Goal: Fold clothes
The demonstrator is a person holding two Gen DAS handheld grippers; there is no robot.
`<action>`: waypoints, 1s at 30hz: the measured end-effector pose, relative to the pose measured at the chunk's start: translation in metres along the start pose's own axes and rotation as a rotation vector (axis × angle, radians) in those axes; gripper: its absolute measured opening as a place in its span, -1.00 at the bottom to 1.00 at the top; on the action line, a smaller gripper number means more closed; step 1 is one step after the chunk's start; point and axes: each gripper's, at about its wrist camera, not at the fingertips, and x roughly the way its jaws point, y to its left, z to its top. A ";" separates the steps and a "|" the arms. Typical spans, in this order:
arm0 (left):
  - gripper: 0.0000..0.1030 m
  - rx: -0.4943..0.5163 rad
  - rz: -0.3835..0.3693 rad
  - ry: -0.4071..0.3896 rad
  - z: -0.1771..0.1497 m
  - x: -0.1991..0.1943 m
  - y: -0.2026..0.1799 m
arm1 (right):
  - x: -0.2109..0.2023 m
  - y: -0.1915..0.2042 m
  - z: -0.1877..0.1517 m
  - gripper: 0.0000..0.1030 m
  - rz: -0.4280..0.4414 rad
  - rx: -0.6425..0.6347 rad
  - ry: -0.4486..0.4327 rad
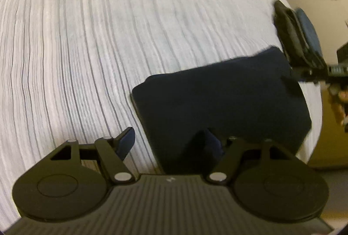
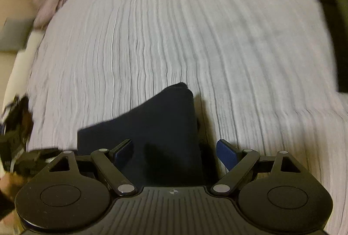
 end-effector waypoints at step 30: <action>-0.44 0.335 -0.216 -0.028 0.099 -0.013 -0.061 | -0.047 -0.053 -0.038 -0.38 0.321 0.304 -0.117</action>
